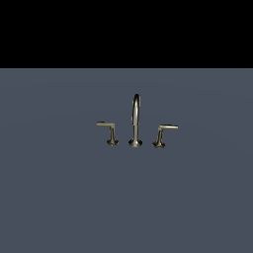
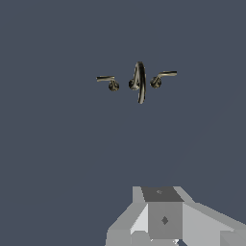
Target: Turn on the faucet by rotating a designated handle.
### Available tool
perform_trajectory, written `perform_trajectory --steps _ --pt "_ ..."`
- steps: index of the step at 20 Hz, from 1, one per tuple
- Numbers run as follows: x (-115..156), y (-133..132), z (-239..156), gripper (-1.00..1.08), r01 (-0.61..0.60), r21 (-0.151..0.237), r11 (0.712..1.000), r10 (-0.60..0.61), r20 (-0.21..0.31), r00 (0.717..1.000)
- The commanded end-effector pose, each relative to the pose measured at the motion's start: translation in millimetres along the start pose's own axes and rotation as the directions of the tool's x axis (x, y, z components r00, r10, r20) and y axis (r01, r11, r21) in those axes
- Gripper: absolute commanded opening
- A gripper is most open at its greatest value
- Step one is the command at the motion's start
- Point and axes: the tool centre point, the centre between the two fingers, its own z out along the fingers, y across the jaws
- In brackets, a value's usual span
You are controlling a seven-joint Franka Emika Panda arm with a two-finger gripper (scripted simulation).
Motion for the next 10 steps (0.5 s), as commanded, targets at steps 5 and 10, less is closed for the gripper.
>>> perform_trajectory --steps 5,10 --pt "12.7 -25.6 36.6 -1.0 -0.138 -0.006 0.99 0.138 0.005 0.99" --pt "25.1 -44.2 65.0 -1.0 -0.244 -0.011 0.97 0.244 0.009 0.97"
